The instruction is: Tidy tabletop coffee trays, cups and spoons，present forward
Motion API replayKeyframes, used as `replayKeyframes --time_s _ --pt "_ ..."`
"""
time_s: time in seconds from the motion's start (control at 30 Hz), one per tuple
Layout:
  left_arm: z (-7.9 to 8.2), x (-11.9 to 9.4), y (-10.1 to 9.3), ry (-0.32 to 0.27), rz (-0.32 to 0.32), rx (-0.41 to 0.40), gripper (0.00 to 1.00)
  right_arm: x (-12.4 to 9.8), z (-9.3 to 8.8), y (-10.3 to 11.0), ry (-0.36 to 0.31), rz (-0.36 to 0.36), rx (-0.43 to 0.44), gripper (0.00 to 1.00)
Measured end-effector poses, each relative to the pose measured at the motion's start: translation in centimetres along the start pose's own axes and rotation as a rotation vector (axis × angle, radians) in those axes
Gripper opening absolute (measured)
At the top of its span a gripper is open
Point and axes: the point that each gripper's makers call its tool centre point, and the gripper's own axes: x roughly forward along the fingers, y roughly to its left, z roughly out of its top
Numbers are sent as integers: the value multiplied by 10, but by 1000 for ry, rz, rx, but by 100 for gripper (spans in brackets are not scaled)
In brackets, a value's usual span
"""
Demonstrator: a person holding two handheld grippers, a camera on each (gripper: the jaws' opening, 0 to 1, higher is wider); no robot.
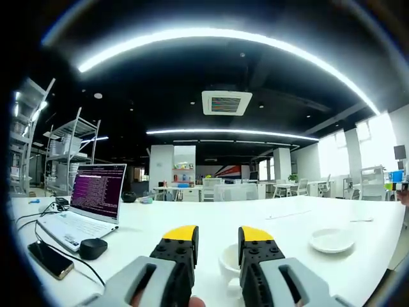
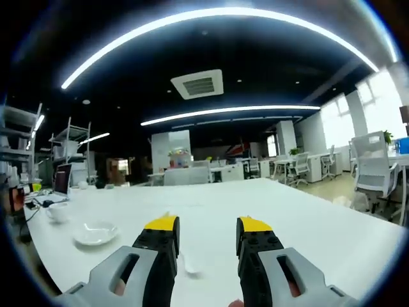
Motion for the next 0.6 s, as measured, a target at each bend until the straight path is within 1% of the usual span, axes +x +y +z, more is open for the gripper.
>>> replayKeyframes --time_s 0.13,0.27,0.6 --pt "-4 -1 0 8 1 1 27 0 -1 0 3 0 -1 36" --pt "-6 -2 -1 13 0 -4 27 -2 1 -1 -8 -4 -1 36" --pt "-6 -3 1 16 6 -20 27 -5 2 -1 -10 -5 -4 36"
